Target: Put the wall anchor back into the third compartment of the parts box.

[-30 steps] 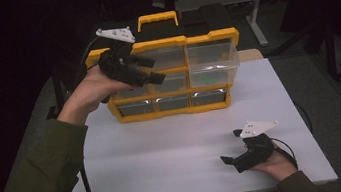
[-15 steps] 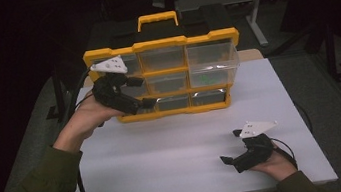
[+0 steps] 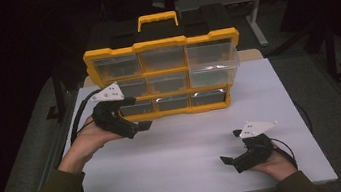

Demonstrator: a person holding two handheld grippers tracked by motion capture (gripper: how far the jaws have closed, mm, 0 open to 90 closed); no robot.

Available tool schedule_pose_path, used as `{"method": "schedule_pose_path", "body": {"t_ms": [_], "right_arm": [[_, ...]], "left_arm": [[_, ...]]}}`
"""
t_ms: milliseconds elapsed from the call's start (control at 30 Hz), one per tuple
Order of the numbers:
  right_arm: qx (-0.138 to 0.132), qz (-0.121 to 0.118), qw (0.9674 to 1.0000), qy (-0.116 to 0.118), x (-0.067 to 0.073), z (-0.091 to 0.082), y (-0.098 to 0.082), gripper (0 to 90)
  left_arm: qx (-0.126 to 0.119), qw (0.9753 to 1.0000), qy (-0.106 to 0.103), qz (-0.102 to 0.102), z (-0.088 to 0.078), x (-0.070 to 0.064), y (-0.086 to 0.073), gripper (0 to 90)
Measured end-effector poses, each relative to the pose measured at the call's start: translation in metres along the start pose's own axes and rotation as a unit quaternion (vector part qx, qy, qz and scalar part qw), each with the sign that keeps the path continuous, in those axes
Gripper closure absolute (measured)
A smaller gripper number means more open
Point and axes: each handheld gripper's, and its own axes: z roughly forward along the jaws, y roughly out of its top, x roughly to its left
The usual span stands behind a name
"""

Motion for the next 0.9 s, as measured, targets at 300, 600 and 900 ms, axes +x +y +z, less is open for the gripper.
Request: {"method": "schedule_pose_path", "body": {"t_ms": [300,600,900], "right_arm": [[0.0,0.001,1.0,-0.001,0.0,0.0,0.0,0.0],[-0.001,0.0,1.0,0.001,-0.001,0.001,0.0,0.0],[-0.001,0.0,1.0,0.002,-0.001,0.001,-0.001,0.0]], "left_arm": [[0.006,0.9999,0.01,-0.007,0.008,-0.001,-0.045,0.0],[0.013,0.9995,0.02,-0.019,0.017,-0.006,-0.084,0.0],[0.012,0.999,0.036,-0.025,0.023,-0.013,-0.113,0.0]]}}
